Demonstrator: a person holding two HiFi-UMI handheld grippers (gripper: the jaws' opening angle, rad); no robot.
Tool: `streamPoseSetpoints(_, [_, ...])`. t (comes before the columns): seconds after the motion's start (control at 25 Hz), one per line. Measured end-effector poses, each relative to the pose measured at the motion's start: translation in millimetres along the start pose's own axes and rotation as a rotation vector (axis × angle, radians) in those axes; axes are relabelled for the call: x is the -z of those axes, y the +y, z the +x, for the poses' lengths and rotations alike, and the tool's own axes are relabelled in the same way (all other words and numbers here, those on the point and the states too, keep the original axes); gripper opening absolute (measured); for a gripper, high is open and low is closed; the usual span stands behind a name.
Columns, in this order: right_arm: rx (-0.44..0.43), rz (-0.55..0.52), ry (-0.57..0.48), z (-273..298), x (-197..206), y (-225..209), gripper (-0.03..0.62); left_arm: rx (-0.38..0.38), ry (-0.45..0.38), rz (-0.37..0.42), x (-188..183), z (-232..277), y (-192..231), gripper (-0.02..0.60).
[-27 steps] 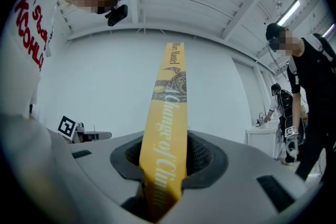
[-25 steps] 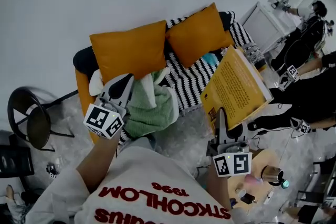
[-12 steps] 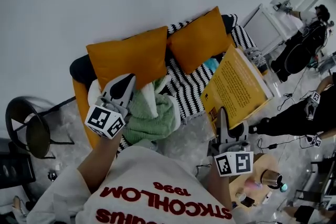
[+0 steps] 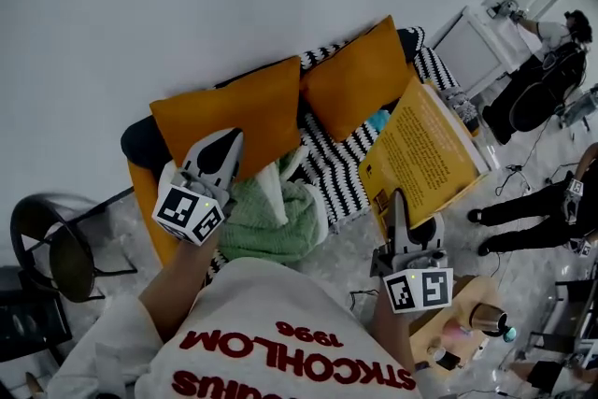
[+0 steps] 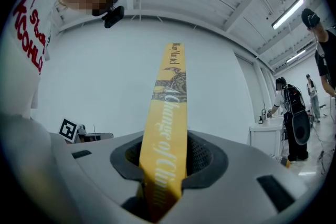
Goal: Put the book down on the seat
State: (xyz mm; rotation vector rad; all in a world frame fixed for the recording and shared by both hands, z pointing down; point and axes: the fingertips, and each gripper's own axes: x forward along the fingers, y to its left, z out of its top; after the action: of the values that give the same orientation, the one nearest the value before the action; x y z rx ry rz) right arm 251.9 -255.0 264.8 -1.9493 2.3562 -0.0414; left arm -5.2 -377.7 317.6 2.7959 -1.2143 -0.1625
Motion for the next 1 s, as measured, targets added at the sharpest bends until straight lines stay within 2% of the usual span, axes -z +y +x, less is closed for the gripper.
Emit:
streamPoseSetpoints(0.44, [0.010, 0.033, 0.003, 13, 3, -4, 0.160, 0.011, -0.024, 0.006, -1, 19, 8, 0.015])
streamPoseSetpoints(1.0, [-0.092, 0.080, 0.085, 33, 30, -38, 0.160, -0.036, -0.009, 0.021, 15, 56, -13, 0.015])
